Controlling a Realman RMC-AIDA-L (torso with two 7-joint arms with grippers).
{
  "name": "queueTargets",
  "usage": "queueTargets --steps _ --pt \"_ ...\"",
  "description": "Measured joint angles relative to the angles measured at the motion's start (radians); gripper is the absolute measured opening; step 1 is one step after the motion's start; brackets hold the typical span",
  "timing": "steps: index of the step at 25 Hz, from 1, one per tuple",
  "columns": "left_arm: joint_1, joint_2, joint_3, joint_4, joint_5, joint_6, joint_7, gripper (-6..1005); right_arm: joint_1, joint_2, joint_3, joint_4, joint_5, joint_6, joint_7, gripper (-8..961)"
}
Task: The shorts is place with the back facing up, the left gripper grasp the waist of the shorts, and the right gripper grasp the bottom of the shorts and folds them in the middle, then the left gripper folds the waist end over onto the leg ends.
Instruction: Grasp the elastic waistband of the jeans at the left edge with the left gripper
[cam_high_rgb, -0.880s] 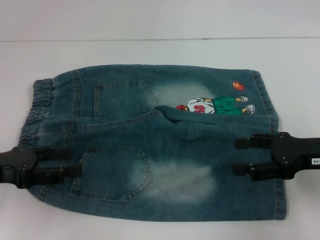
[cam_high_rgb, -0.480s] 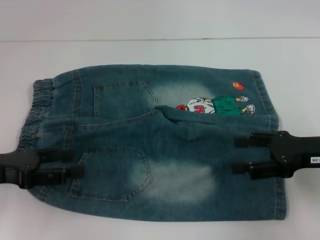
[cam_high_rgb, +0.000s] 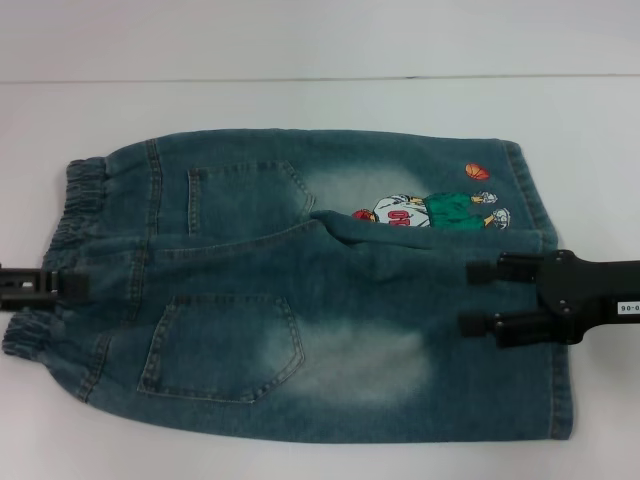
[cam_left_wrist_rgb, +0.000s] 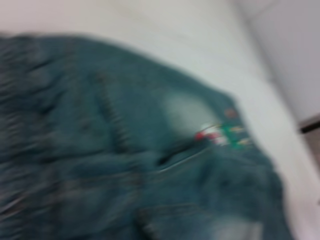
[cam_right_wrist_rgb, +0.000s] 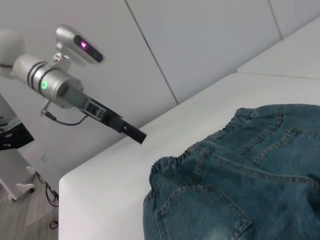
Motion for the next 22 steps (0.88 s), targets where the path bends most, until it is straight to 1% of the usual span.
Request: queueTargets --steps 4,8,17,22 --pt "-0.025 0.004 0.002 0.006 0.123 -0.049 -0.073 852 0.007 0.001 0.000 -0.003 0.000 0.010 0.000 941" --pt "-0.030 0.005 0.006 -0.003 0.198 -0.131 -0.118 851 0.013 0.000 -0.001 -0.003 -0.001 0.014 0.000 941" --pt "-0.042 0.005 0.009 -0.027 0.268 -0.199 -0.133 849 0.030 0.003 -0.002 -0.003 -0.018 0.026 -0.002 941" --pt "-0.056 -0.003 0.012 -0.038 0.317 -0.228 -0.138 848 0.038 0.005 -0.002 0.002 -0.026 0.032 -0.004 940"
